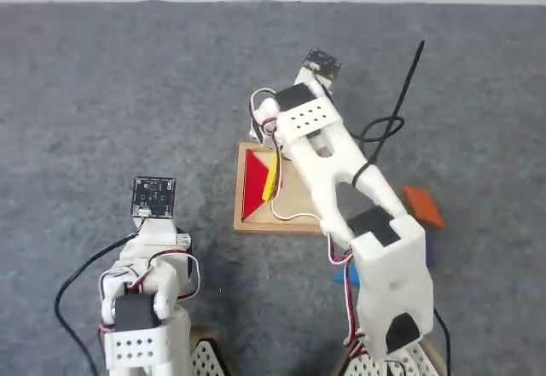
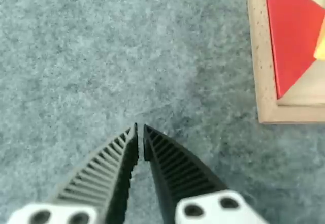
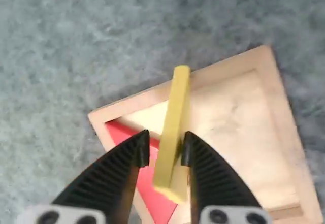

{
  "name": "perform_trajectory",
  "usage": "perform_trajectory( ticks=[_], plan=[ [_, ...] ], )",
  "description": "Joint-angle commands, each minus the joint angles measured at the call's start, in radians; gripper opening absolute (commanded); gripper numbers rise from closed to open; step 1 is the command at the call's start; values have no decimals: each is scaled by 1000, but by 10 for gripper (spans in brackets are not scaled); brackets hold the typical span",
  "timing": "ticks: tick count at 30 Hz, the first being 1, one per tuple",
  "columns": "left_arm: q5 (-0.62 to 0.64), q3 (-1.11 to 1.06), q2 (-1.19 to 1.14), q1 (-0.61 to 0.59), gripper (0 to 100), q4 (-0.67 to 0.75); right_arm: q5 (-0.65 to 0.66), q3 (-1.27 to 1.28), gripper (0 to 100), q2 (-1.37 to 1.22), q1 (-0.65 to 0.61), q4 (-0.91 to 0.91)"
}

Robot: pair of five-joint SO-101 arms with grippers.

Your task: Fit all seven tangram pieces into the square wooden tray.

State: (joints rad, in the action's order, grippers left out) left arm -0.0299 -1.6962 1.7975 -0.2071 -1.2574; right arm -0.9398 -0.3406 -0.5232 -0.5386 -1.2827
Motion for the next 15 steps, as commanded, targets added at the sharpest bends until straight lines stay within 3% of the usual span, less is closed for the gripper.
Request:
perform_trajectory(
  ticks=[1, 7, 15],
  plan=[
    [17, 13, 18, -5, 18, -3, -15, -58, 124, 15, 24, -28],
    [17, 13, 18, -5, 18, -3, 84, -54, 4, 24, 90, -147],
    [17, 13, 18, -5, 18, -3, 83, -52, 6, 18, 105, -194]
  ],
)
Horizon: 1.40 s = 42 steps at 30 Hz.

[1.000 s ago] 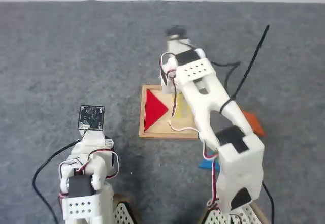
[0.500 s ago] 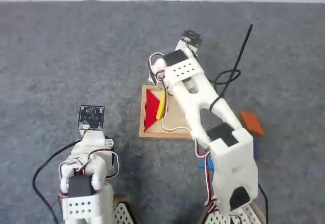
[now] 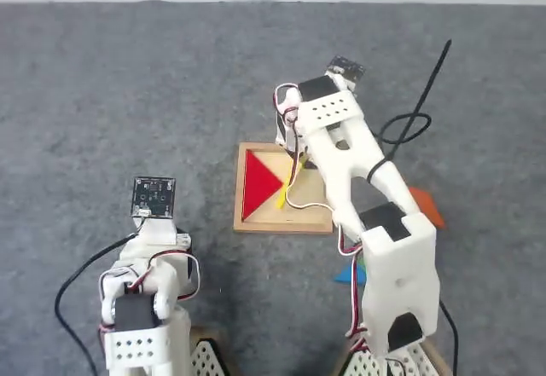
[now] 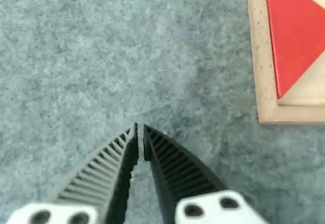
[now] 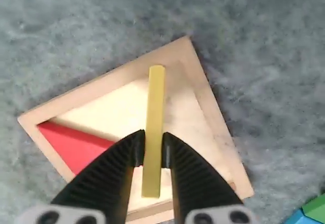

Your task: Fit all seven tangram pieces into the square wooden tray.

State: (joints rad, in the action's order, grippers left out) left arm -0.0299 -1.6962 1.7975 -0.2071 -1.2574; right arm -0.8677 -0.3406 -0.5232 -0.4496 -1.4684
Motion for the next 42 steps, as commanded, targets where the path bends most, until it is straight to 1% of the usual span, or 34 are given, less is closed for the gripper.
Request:
perform_trajectory(
  ticks=[1, 3, 10, 16, 20, 23, 28, 32, 36, 39, 42],
  plan=[
    [17, 13, 18, -5, 18, -3, 9, -52, 6, 24, 18, -5],
    [17, 13, 18, -5, 18, -3, 6, -60, 6, 39, 19, -2],
    [17, 13, 18, -5, 18, -3, -86, -54, 6, 134, 27, 90],
    [17, 13, 18, -5, 18, -3, -160, -55, 6, 107, 41, 205],
    [17, 13, 18, -5, 18, -3, -207, -54, 6, 47, 47, 237],
    [17, 13, 18, -5, 18, -3, -209, -52, 6, -16, 45, 216],
    [17, 13, 18, -5, 18, -3, -207, -54, 6, -88, 50, 127],
    [17, 13, 18, -5, 18, -3, -100, -55, 6, -97, 74, 79],
    [17, 13, 18, -5, 18, -3, -26, -55, 6, -102, 74, 10],
    [17, 13, 18, -5, 18, -3, 64, -54, 6, -104, 68, 10],
    [17, 13, 18, -5, 18, -3, 126, -54, 6, -107, 54, 36]
  ],
)
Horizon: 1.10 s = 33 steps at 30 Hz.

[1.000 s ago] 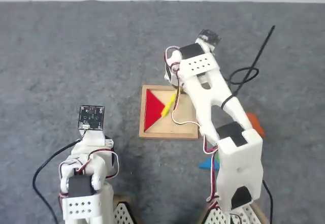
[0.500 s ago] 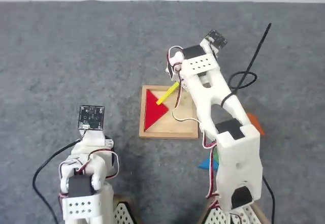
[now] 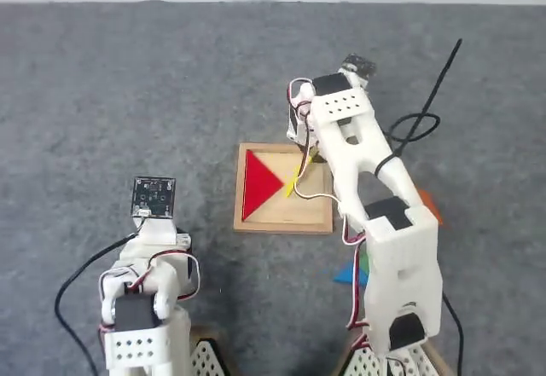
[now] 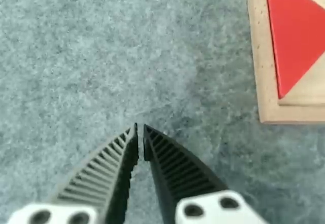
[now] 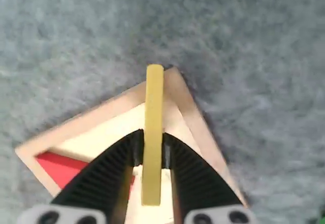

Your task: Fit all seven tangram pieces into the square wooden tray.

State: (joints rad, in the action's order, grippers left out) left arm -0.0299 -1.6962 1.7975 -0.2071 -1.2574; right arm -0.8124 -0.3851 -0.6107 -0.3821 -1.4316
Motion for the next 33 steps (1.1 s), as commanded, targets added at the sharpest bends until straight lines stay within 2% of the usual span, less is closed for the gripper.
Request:
perform_trajectory(
  ticks=[1, 8, 12, 20, 25, 27, 29, 33],
  plan=[
    [17, 13, 18, -5, 18, -3, 86, -9, 6, -19, -18, 4],
    [17, 13, 18, -5, 18, -3, 158, -9, 6, -7, -65, 5],
    [17, 13, 18, -5, 18, -3, 250, -14, 6, -1, -81, -19],
    [17, 13, 18, -5, 18, -3, 404, 63, 6, 252, -85, -39],
    [17, 13, 18, -5, 18, -3, 637, 328, 6, 358, -97, 137],
    [17, 13, 18, -5, 18, -3, 783, 428, 6, 387, -104, 205],
    [17, 13, 18, -5, 18, -3, 941, 479, 6, 418, -110, 263],
    [17, 13, 18, -5, 18, -3, 1160, 506, 6, 483, -105, 332]
  ],
)
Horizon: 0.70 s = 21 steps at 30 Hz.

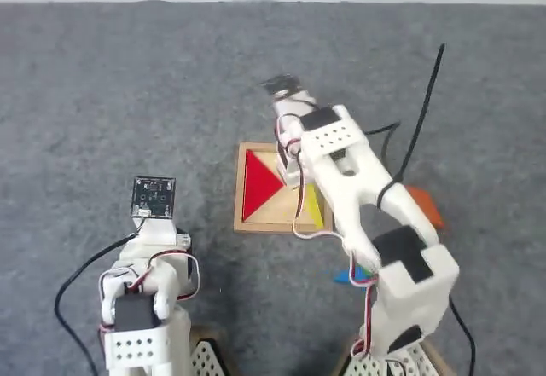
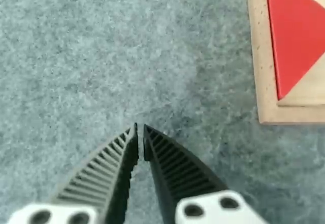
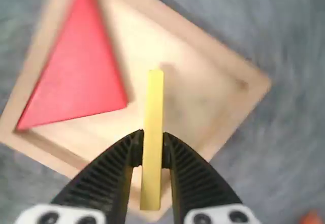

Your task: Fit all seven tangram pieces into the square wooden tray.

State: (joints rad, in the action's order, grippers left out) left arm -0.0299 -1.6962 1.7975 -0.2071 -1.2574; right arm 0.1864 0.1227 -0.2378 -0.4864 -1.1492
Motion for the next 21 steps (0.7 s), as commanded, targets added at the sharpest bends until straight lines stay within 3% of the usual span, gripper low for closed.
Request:
perform_trajectory(
  ticks=[1, 14, 21],
  plan=[
    [17, 13, 18, -5, 18, -3, 215, 2, 6, 117, -5, 53],
    [17, 13, 18, -5, 18, -3, 617, 186, 6, 159, -139, 105],
    [17, 13, 18, -5, 18, -3, 651, 244, 6, 225, -202, 131]
  ],
)
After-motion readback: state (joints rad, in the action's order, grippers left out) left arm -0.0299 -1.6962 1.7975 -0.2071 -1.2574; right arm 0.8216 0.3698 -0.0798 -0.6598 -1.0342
